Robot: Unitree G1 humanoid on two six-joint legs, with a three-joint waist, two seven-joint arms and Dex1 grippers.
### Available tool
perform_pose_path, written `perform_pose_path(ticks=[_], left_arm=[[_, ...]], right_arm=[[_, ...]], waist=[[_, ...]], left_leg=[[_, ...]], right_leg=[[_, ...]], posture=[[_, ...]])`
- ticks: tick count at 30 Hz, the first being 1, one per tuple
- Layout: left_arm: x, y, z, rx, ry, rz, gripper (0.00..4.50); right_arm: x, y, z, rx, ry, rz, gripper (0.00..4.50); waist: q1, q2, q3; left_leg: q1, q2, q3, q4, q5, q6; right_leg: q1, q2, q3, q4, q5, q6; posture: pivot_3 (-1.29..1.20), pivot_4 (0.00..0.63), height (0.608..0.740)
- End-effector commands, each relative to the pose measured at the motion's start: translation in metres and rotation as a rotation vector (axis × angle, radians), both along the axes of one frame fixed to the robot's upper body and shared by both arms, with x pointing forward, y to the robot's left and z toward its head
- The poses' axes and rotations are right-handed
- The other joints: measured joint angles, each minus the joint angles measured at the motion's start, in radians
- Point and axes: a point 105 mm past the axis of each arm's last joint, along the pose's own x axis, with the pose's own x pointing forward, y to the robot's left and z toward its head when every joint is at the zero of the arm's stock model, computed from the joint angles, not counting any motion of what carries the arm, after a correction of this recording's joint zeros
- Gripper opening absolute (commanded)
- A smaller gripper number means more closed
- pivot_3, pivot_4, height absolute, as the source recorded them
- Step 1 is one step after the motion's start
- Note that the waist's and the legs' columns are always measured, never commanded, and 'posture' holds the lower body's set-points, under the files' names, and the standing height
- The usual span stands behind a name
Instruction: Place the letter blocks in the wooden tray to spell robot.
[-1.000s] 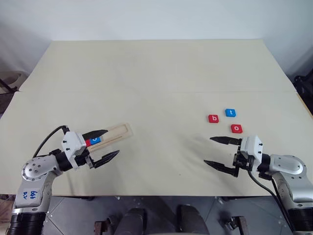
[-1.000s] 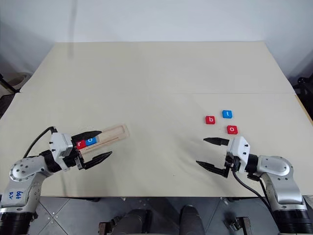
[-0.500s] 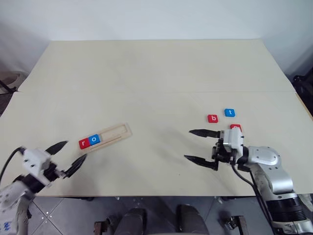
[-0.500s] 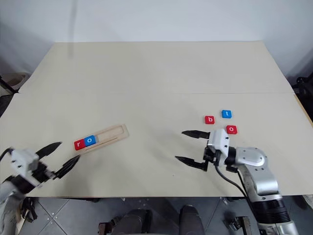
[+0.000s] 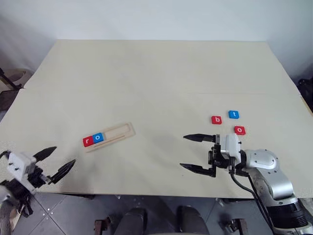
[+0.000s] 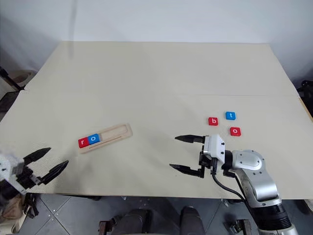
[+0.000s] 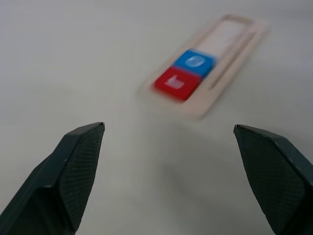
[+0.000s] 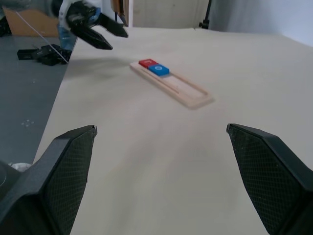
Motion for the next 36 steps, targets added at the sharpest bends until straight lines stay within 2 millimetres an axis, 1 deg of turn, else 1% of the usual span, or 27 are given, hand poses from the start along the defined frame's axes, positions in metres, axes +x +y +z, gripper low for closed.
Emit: perform_pose_path(ticks=[1,2,5,7,11,13,18,24,27,31,36], left_arm=[[0.017,-0.002,0.004,0.075,0.024,-0.107,4.5],[0.021,-0.002,0.006,0.085,0.025,-0.122,4.5],[0.044,-0.003,0.007,0.133,0.047,-0.184,4.5],[0.055,-0.004,0.003,0.149,0.075,-0.221,4.5],[0.065,-0.008,-0.008,0.189,0.139,-0.289,4.5],[0.069,-0.008,-0.011,0.193,0.149,-0.296,4.5],[0.07,-0.011,-0.015,0.191,0.18,-0.35,4.5],[0.064,-0.017,-0.011,0.163,0.191,-0.413,4.5],[0.063,-0.015,-0.012,0.161,0.199,-0.409,4.5],[0.062,-0.011,-0.02,0.178,0.218,-0.38,4.5],[0.064,-0.013,-0.028,0.172,0.225,-0.366,4.5]], right_arm=[[-0.008,-0.007,0.006,-0.015,-0.019,0.012,4.46],[-0.009,-0.008,0.005,-0.021,-0.012,0.011,4.46],[-0.008,-0.012,0.006,-0.025,-0.017,-0.019,4.46],[-0.008,-0.014,0.006,-0.026,-0.019,-0.035,4.46],[-0.008,-0.018,0.007,-0.031,-0.024,-0.065,4.46],[-0.008,-0.02,0.008,-0.032,-0.028,-0.078,4.46],[-0.009,-0.022,0.008,-0.034,-0.031,-0.098,4.46],[-0.008,-0.027,0.007,-0.043,-0.033,-0.124,4.46],[-0.008,-0.028,0.006,-0.045,-0.032,-0.127,4.46],[-0.006,-0.028,0.006,-0.048,-0.035,-0.126,4.46],[-0.003,-0.03,0.008,-0.054,-0.043,-0.134,4.46]], waist=[[0.0,0.0,0.0],[-0.002,0.0,0.0],[-0.009,0.0,0.0],[-0.013,0.0,0.0],[-0.026,0.0,0.0],[-0.025,0.0,0.0],[-0.024,0.0,0.0],[-0.024,0.0,0.0],[-0.023,0.0,0.0],[-0.024,0.0,0.0],[-0.023,0.0,0.0]], left_leg=[[0.0,0.0,0.0,0.0,0.0,0.0],[0.0,0.0,0.0,0.0,0.0,0.0],[0.0,0.0,0.0,0.0,0.0,0.0],[0.0,0.0,0.0,0.001,0.0,0.0],[0.0,0.0,0.001,0.0,0.0,0.0],[0.0,0.0,0.001,0.0,0.0,0.0],[0.0,0.0,0.001,0.002,0.0,0.0],[0.0,0.0,0.001,0.002,0.0,0.0],[0.0,0.0,0.001,0.002,0.0,0.0],[0.0,0.0,0.0,0.002,0.0,0.0],[0.0,0.0,0.001,0.003,0.0,0.0]], right_leg=[[0.0,0.0,0.0,0.0,0.0,0.0],[0.0,0.001,0.0,0.0,0.0,0.0],[0.0,0.001,0.0,0.001,0.0,0.0],[-0.001,0.001,-0.001,0.003,0.0,0.0],[-0.001,0.001,-0.001,0.005,0.0,0.0],[-0.001,0.002,-0.002,0.006,0.0,0.0],[-0.001,0.002,-0.002,0.006,0.0,0.0],[-0.001,0.002,-0.001,0.008,0.0,0.0],[-0.001,0.002,-0.001,0.008,0.0,0.0],[-0.001,0.002,-0.001,0.008,0.0,0.0],[-0.001,0.002,-0.001,0.009,0.0,0.0]], posture=[[0.0,0.15,0.74],[0.0,0.15,0.74],[0.0,0.15,0.74],[0.0,0.15,0.74],[0.0,0.15,0.74],[0.0,0.15,0.74],[0.0,0.15,0.74],[0.0,0.15,0.74],[0.0,0.15,0.74],[0.0,0.15,0.74],[0.0,0.15,0.74]])
